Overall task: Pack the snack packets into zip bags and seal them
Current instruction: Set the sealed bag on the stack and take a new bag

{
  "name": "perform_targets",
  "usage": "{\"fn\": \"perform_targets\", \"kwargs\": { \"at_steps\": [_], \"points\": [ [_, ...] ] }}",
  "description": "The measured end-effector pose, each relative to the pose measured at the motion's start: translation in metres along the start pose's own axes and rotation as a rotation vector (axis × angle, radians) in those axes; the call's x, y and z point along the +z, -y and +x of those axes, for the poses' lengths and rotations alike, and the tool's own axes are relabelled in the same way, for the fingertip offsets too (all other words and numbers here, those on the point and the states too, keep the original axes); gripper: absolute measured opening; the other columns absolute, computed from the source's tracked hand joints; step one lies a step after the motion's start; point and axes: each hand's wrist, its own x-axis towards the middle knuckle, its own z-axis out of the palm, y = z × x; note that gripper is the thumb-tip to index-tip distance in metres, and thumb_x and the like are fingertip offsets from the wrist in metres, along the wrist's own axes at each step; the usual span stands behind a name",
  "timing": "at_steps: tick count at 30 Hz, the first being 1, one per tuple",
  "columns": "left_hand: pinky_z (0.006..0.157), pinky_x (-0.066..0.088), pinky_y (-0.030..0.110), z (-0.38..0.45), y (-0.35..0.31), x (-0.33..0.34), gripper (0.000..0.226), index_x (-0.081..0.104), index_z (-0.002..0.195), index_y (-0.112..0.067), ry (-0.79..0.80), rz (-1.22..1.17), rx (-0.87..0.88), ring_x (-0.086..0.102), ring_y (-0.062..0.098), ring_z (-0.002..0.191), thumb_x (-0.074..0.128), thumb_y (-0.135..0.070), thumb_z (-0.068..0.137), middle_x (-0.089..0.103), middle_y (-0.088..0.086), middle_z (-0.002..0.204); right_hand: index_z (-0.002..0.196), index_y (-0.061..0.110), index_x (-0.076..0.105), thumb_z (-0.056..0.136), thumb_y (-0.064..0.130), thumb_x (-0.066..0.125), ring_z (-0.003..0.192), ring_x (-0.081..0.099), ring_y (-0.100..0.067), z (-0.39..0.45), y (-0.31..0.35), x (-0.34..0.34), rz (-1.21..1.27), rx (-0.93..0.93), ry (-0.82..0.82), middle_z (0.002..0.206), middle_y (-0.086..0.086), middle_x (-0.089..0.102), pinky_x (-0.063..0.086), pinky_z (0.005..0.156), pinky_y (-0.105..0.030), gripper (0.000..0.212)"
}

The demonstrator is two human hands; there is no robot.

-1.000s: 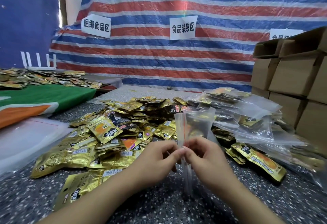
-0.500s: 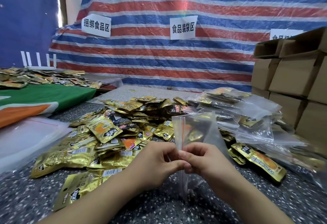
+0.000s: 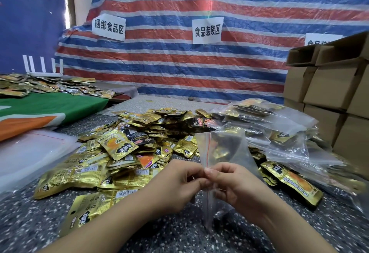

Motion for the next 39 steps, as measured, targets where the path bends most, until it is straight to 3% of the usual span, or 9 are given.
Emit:
{"fn": "perform_targets", "kwargs": {
  "at_steps": [5,11,16,18,20,23,28,34,39],
  "points": [
    [0.052,0.047,0.023,0.0,-0.002,-0.001,0.023,0.066,0.08,-0.029,-0.017,-0.032,-0.043,0.061,0.01,0.053,0.056,-0.021,0.099,0.065,-0.006,0.067,0.078,0.005,0.059,0.074,0.023,0.075,0.057,0.057,-0.014,0.002,0.001,0.001,0.018,-0.035,-0.079,0.065,-0.007,0.061,0.045,0.054,-0.023,0.024],
    [0.049,0.049,0.025,0.006,0.002,-0.011,0.029,0.061,0.079,-0.016,-0.197,0.022,-0.199,0.064,0.015,0.051,0.045,-0.022,0.103,0.07,-0.003,0.076,0.063,0.014,0.046,0.09,0.014,0.061,0.055,0.043,-0.016,0.006,0.001,-0.019,-0.501,-0.34,-0.643,0.053,0.005,0.042,0.04,0.057,-0.036,0.031],
    [0.057,0.055,0.033,0.005,0.006,-0.008,0.007,0.061,0.1,-0.026,-0.219,0.098,-0.16,0.061,0.009,0.058,0.055,-0.024,0.098,0.067,-0.005,0.077,0.06,0.016,0.039,0.088,0.013,0.057,0.05,0.046,-0.017,0.009,-0.004,-0.018,-0.501,-0.371,-0.631,0.049,0.006,0.039,0.041,0.052,-0.035,0.034],
    [0.059,0.054,0.026,0.003,0.005,-0.006,0.036,0.048,0.125,-0.044,-0.209,0.18,-0.069,0.06,0.006,0.062,0.059,-0.025,0.096,0.064,-0.014,0.084,0.057,0.016,0.039,0.089,0.012,0.057,0.044,0.047,-0.014,0.009,-0.006,-0.015,-0.505,-0.379,-0.613,0.046,0.007,0.038,0.043,0.048,-0.034,0.036],
    [0.058,0.051,0.016,0.001,0.001,-0.005,0.04,0.042,0.13,-0.051,-0.145,0.253,0.026,0.061,0.004,0.067,0.056,-0.039,0.094,0.062,-0.026,0.092,0.056,0.016,0.04,0.09,0.013,0.057,0.041,0.046,-0.013,0.011,-0.007,-0.014,-0.497,-0.373,-0.602,0.046,0.006,0.037,0.045,0.047,-0.033,0.037],
    [0.06,0.041,0.006,-0.005,-0.005,0.0,0.042,0.049,0.125,-0.048,0.023,0.291,0.118,0.06,-0.005,0.071,0.044,-0.07,0.089,0.059,-0.034,0.082,0.056,0.015,0.043,0.089,0.01,0.058,0.043,0.044,-0.015,0.013,-0.008,-0.013,-0.443,-0.364,-0.611,0.05,0.001,0.039,0.051,0.047,-0.034,0.037],
    [0.057,0.034,0.01,-0.007,-0.009,0.006,0.05,0.056,0.108,-0.042,0.136,0.34,0.157,0.056,-0.006,0.069,0.048,-0.082,0.08,0.059,-0.023,0.078,0.048,0.022,0.041,0.088,0.009,0.055,0.048,0.065,-0.032,0.015,-0.011,-0.015,-0.391,-0.335,-0.585,0.043,0.008,0.04,0.05,0.049,-0.037,0.044],
    [0.064,0.037,0.019,-0.002,-0.006,0.003,0.022,0.048,0.078,-0.034,0.041,0.438,0.062,0.048,-0.004,0.071,0.052,-0.039,0.099,0.049,-0.022,0.073,0.057,0.018,0.046,0.093,0.016,0.053,0.045,0.062,-0.022,0.015,-0.006,-0.021,-0.304,-0.223,-0.618,0.05,-0.003,0.046,0.047,0.049,-0.034,0.036],
    [0.063,0.035,0.024,0.002,-0.001,-0.01,0.026,0.037,0.077,-0.039,-0.047,0.488,0.023,0.045,0.0,0.072,0.043,-0.035,0.102,0.045,-0.018,0.075,0.075,0.009,0.05,0.09,0.019,0.057,0.059,0.052,-0.022,0.014,0.0,-0.044,-0.382,-0.175,-0.747,0.069,-0.008,0.051,0.039,0.059,-0.036,0.019]
  ]
}}
